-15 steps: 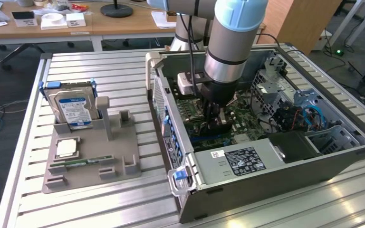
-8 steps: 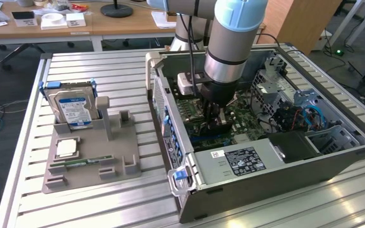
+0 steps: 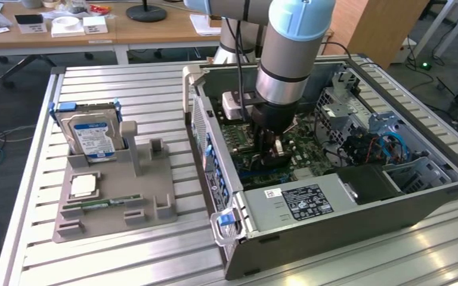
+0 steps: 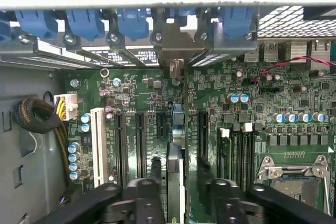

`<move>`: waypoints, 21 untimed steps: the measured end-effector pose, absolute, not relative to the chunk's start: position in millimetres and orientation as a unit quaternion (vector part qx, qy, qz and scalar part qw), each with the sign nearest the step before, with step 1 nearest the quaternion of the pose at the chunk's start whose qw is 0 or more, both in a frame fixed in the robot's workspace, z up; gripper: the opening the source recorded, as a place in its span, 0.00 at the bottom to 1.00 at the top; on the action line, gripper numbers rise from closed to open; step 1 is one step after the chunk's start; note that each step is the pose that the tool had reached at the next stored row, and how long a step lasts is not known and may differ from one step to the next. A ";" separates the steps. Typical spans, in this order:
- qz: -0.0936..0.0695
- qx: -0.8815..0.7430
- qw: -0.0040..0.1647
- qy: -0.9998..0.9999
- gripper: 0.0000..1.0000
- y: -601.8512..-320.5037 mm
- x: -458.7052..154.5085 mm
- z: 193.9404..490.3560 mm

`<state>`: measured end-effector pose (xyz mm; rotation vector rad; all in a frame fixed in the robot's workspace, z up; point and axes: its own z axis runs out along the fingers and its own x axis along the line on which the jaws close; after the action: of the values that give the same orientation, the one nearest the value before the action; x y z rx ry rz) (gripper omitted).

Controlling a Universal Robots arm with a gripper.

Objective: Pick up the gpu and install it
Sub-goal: 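Insert the gpu into the slot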

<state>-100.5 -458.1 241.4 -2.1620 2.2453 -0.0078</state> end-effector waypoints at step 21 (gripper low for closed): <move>-0.002 -0.694 0.012 0.720 0.57 -458.0 -100.5 261.4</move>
<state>-100.5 -458.0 261.4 -2.1621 2.2452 -0.0078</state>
